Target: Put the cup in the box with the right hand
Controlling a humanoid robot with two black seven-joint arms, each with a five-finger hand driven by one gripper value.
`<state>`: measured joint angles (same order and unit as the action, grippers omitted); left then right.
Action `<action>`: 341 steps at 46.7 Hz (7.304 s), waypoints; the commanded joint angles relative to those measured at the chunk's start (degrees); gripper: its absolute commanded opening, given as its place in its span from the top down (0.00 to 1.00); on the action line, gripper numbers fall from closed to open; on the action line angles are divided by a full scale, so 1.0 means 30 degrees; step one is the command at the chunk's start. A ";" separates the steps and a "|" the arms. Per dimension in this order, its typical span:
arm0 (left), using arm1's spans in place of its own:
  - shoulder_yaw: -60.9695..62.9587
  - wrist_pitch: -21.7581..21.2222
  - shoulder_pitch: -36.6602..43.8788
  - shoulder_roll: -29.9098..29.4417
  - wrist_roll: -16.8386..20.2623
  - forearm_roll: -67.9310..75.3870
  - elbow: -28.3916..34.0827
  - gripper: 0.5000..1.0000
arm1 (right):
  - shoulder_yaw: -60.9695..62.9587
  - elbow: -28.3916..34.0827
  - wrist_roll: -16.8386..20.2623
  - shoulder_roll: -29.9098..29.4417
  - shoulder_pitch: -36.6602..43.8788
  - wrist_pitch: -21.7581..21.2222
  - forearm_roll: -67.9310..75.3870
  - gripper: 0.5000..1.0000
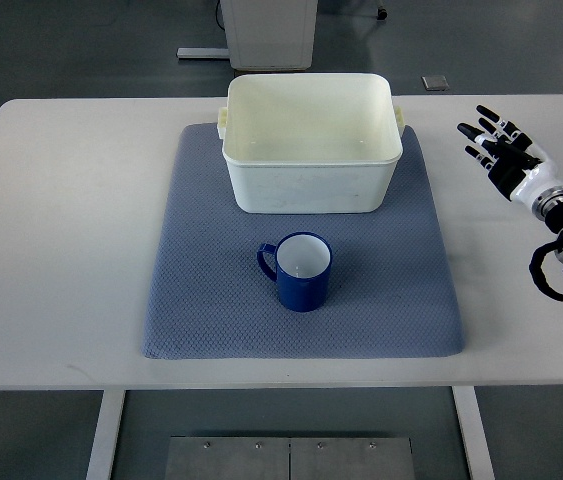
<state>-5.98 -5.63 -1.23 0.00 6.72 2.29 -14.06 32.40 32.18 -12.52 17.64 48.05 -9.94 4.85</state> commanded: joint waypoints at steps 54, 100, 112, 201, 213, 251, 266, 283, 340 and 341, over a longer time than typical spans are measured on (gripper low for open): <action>0.0000 0.0001 0.0001 0.0000 -0.0012 -0.0002 -0.0001 0.00 | -0.0311 -0.0561 -0.1422 -0.0137 -0.0167 -0.1755 -0.0180 0.00; 0.0000 0.0001 0.0001 0.0000 0.0017 0.0027 -0.0001 0.00 | -0.1864 1.0395 -0.6313 0.8885 -0.4796 -0.1579 -0.6126 0.00; 0.0000 0.0001 0.0001 0.0000 0.0017 -0.0002 -0.0001 0.00 | -0.1864 1.3733 -0.7429 1.1317 -0.6378 -0.1432 -0.7912 0.00; 0.0000 0.0001 0.0001 0.0000 -0.0012 -0.0002 -0.0001 0.00 | -0.8573 1.6724 -0.4118 0.4464 -0.2541 0.9056 -1.2339 0.00; 0.0000 0.0001 0.0001 0.0000 -0.0012 -0.0002 -0.0001 0.00 | -0.8661 1.6431 -0.3972 0.3760 -0.2541 0.9466 -1.2309 0.00; 0.0000 0.0001 0.0001 0.0000 -0.0012 0.0027 -0.0001 0.00 | -0.8662 1.5758 -0.3210 0.1856 -0.2277 0.9876 -1.2222 0.00; 0.0000 0.0001 0.0001 0.0000 -0.0012 -0.0002 -0.0001 0.00 | -0.8691 1.5552 -0.3093 0.1533 -0.2277 0.9876 -1.2192 0.00; 0.0000 0.0001 0.0001 0.0000 -0.0012 -0.0002 -0.0001 0.00 | -0.8691 1.5435 -0.2829 0.0977 -0.2130 0.9905 -1.2104 0.00; 0.0000 0.0001 0.0001 0.0000 -0.0012 -0.0002 0.0000 0.00 | -1.1151 1.5230 -0.2829 -0.0166 -0.0343 1.1136 -1.1782 1.00; 0.0000 0.0001 0.0001 0.0000 -0.0012 -0.0002 -0.0001 0.00 | -1.1151 1.5230 -0.2829 -0.0166 -0.0343 1.1136 -1.1782 1.00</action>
<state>-5.98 -5.62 -1.23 0.00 6.70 2.29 -14.04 -1.03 77.85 -21.00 17.14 46.99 23.47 -30.51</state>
